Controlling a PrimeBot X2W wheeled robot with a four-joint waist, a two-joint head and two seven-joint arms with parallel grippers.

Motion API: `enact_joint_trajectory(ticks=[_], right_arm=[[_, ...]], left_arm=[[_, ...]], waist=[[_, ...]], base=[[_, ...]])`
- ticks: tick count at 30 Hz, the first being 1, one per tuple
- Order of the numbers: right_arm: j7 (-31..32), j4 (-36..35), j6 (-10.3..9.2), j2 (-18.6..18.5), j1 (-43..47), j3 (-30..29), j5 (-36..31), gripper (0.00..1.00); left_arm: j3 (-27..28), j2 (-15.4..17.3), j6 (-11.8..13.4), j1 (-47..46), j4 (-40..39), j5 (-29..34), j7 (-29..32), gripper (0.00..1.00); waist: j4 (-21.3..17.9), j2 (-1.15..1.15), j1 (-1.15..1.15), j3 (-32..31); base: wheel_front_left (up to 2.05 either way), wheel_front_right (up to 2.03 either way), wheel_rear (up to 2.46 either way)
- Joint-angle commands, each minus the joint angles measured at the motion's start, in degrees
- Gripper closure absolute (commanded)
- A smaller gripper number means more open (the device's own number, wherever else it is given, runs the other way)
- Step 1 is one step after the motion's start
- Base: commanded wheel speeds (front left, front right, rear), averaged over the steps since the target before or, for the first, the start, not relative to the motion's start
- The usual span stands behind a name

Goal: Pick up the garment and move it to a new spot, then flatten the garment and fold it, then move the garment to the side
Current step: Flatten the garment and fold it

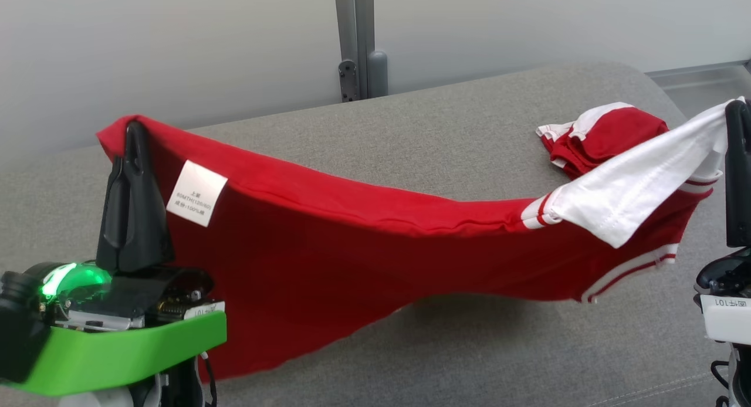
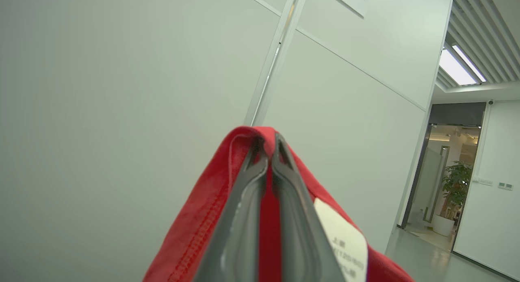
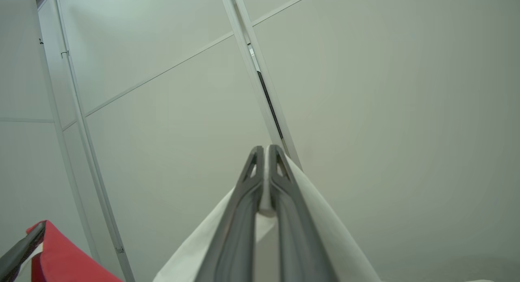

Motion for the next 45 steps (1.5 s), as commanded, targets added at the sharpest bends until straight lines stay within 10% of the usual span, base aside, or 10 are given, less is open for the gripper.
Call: enact_joint_trajectory(ticks=[1, 12, 19, 29, 45], right_arm=[[0.5, -0.9, 0.02, 0.2, 0.3, -0.3, -0.1, 1.00], [2.3, 10.3, 0.02, 0.4, -17.2, 3.8, 1.4, 1.00], [-1.4, 33.2, 0.02, 1.1, -50.0, 7.5, -3.5, 1.00], [-15.5, 63.9, 0.02, 6.1, -86.1, 8.2, -8.3, 1.00], [-16.7, 60.5, 0.02, 6.0, -73.3, 19.4, 2.2, 1.00]], left_arm=[[0.0, 0.9, 0.5, 0.0, -1.6, 1.1, 1.0, 1.00], [0.1, 4.9, -2.4, -15.4, 7.7, -0.5, 9.3, 1.00], [0.4, 7.5, -6.5, -45.8, 30.6, 0.9, 14.5, 1.00], [-0.7, 11.5, -10.1, -79.1, 57.3, 10.2, 4.2, 1.00], [2.5, 14.4, -12.6, -79.4, 76.7, 7.9, -5.0, 1.00]], waist=[[-0.4, 0.00, 0.00, 1.2], [1.2, 0.00, 0.00, 11.9], [1.6, 0.00, 0.00, 19.3], [-3.7, 0.00, 0.00, 25.5], [-5.6, 0.00, 0.00, 39.5]], base=[[0.00, 0.00, 0.00], [0.00, 0.00, 0.00], [0.00, 0.00, 0.00], [0.00, 0.00, 0.00], [0.00, 0.00, 0.00]])
